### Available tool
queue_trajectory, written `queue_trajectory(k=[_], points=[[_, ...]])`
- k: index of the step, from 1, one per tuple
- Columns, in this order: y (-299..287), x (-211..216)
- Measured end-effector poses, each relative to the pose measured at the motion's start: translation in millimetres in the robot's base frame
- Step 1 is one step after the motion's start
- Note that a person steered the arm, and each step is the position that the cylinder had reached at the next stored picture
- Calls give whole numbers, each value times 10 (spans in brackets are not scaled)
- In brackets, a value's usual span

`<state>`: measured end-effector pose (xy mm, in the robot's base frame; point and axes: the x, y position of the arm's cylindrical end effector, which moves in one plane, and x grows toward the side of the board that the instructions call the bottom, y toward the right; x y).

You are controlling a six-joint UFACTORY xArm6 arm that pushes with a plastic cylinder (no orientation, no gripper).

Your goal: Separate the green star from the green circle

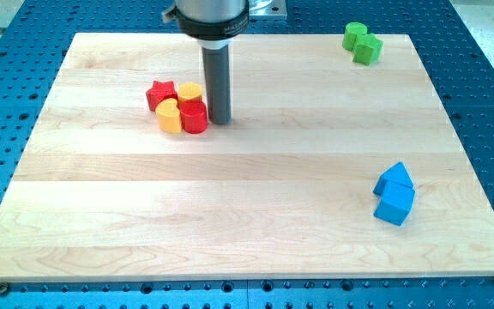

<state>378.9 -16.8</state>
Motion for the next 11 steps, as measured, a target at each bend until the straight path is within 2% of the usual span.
queue_trajectory(k=[1, 2, 3, 4, 5, 8, 9, 10, 11], points=[[1176, -464], [2779, -952], [3555, -1667], [2768, -1608], [1528, -1034], [1362, -1047], [1136, -1037], [186, -1021], [28, -1053]])
